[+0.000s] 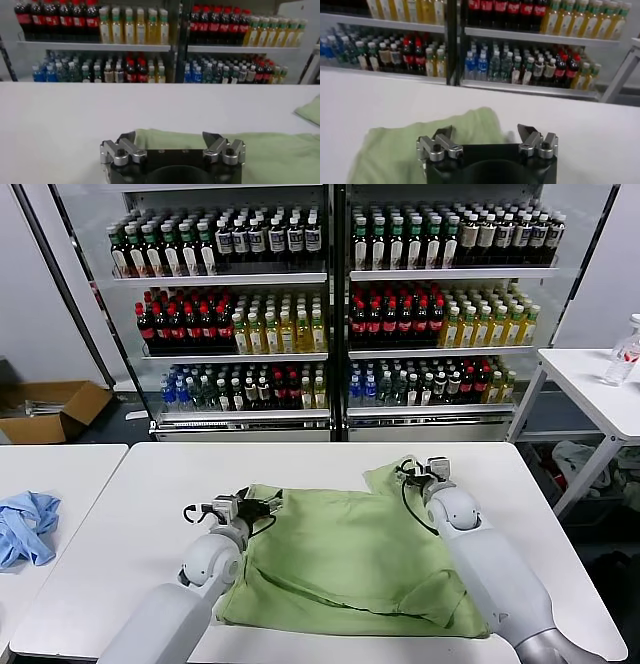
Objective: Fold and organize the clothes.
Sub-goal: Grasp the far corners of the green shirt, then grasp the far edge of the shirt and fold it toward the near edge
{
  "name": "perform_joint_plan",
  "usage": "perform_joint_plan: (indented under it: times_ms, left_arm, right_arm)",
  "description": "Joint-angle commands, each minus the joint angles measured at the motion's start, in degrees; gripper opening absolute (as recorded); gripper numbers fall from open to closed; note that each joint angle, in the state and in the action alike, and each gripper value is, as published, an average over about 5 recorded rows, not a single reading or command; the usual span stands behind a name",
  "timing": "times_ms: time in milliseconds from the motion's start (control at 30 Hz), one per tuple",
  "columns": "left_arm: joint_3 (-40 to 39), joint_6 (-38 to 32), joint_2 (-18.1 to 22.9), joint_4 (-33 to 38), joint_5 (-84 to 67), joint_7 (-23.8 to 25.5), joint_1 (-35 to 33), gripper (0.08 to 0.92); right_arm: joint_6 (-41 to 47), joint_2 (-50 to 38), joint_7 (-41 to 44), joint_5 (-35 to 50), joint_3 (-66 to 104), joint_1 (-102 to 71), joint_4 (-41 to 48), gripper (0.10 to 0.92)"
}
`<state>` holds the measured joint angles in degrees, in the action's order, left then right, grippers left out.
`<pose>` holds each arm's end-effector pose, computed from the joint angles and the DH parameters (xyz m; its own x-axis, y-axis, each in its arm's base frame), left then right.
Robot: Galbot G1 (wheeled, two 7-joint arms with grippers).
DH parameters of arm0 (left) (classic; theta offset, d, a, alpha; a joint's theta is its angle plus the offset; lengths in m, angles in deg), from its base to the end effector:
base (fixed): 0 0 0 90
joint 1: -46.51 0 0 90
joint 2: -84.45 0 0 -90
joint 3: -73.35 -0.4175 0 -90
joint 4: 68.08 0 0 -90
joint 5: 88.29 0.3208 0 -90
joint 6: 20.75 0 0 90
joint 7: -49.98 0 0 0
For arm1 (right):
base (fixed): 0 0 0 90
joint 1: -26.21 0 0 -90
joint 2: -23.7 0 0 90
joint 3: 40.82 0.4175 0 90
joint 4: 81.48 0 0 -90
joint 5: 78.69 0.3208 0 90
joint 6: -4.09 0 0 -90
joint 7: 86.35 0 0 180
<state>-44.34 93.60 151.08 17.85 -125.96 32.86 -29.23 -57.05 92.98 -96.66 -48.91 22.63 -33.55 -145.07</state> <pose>0.3887 0.0381 -0.3791 -0.8753 0.1428 0.4621 0.1350 0.9896 -0.0502 0.5088 -0.0781 -0.3625 -0.8416 -0.0025 0.5402 -0.0685 0.9924 -0.1022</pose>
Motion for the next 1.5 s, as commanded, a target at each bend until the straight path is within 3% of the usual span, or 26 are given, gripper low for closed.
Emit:
perform_joint_plan:
  times_ms: [33, 567, 767, 1000, 1500]
  left_arm:
    - [-1.42, 0.10, 1.13, -4.23, 1.73, -0.75, 2.26, 0.707]
    - [-1.16, -0.80, 1.14, -4.24, 1.09, 0.71, 0.93, 0.252]
    - [-1.11, -2.64, 1.23, -4.24, -0.23, 2.30, 0.69, 0.212]
    - [0.68, -5.48, 0.72, -1.92, -1.81, 2.83, 0.12, 0.202]
    - [5.75, -7.73, -4.73, 12.17, -4.72, 2.44, -7.80, 0.193]
  right_arm:
    - [0.66, 1.07, -0.03, 0.09, -1.20, 1.70, 4.42, 0.734]
    - [0.09, 0.40, 1.55, 1.34, -0.94, -0.50, 1.97, 0.266]
    - [-1.41, 0.14, 2.00, 2.42, -0.18, -1.77, -1.38, 0.120]
    - [-5.71, -0.40, 1.36, 3.75, 2.26, -3.35, -6.84, 0.110]
    - [-5.24, -5.14, 0.39, 6.36, 9.01, -11.81, -23.98, 0.110]
